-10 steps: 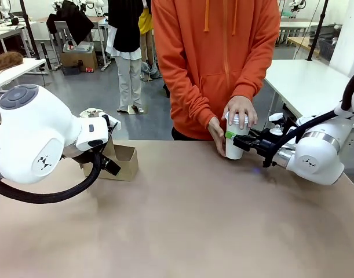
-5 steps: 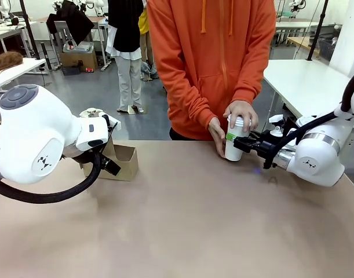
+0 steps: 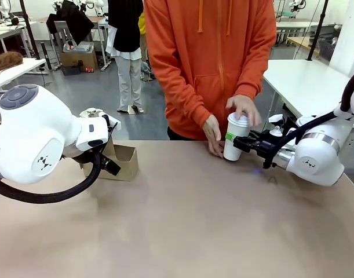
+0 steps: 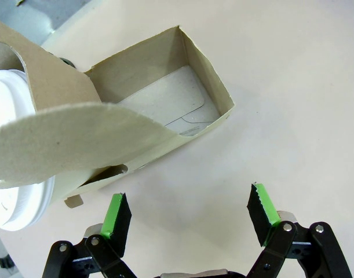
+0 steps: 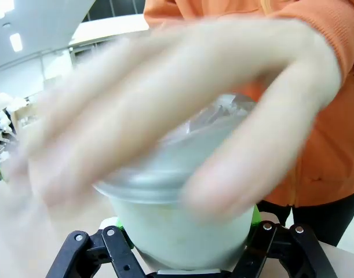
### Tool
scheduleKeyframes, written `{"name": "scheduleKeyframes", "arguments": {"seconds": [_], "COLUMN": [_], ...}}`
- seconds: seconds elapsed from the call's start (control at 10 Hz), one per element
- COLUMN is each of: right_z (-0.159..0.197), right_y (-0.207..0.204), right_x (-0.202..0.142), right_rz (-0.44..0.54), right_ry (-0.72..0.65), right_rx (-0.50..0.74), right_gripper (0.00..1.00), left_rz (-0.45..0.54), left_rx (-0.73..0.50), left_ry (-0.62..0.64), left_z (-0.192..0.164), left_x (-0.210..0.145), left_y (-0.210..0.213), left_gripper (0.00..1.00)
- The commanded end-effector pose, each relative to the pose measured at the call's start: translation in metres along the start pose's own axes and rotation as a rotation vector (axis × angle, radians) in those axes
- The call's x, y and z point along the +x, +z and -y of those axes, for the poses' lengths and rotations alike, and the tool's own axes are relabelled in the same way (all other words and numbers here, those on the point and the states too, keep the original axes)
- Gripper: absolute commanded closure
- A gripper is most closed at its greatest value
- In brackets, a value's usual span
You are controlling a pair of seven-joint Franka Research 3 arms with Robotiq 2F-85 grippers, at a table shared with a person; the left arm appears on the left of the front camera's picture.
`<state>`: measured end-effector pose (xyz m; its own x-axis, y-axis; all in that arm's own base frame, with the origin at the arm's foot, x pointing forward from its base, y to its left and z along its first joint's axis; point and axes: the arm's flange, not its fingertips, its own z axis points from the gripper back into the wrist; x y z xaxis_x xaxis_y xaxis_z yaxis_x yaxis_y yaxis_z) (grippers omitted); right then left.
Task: Pour a drink into a cup and package it in a carrier.
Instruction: When a person places the Paper Cup Lid on the 600 ml Paper Cup , lift the 600 ml Paper Cup.
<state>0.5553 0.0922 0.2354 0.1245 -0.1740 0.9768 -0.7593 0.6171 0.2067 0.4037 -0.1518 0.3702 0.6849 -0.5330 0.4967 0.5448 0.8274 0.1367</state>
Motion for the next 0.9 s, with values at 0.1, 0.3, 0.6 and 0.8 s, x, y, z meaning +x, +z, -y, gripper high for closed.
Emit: {"name": "scheduleKeyframes", "arguments": {"seconds": [0.1,0.3,0.6,0.8], "right_z": [-0.0021,-0.0021,-0.0021,-0.0001], "right_y": [-0.0016,-0.0016,-0.0016,-0.0004], "right_x": [0.0089,0.0089,0.0089,0.0021], "right_rz": [0.014,0.014,0.014,0.003], "right_ry": [0.003,0.003,0.003,0.003], "right_rx": [0.002,0.002,0.002,0.001], "right_gripper": [0.2,0.2,0.2,0.2], "left_rz": [0.001,0.001,0.001,0.001], "left_rx": [-0.002,-0.002,-0.002,-0.002], "left_ry": [0.0,0.0,0.0,0.0], "left_z": [-0.0001,-0.0001,-0.0001,-0.0001], "left_x": [-0.0001,-0.0001,-0.0001,-0.0001], "left_y": [0.0004,0.0004,0.0004,0.0004], "left_gripper": [0.0,0.0,0.0,0.0]}}
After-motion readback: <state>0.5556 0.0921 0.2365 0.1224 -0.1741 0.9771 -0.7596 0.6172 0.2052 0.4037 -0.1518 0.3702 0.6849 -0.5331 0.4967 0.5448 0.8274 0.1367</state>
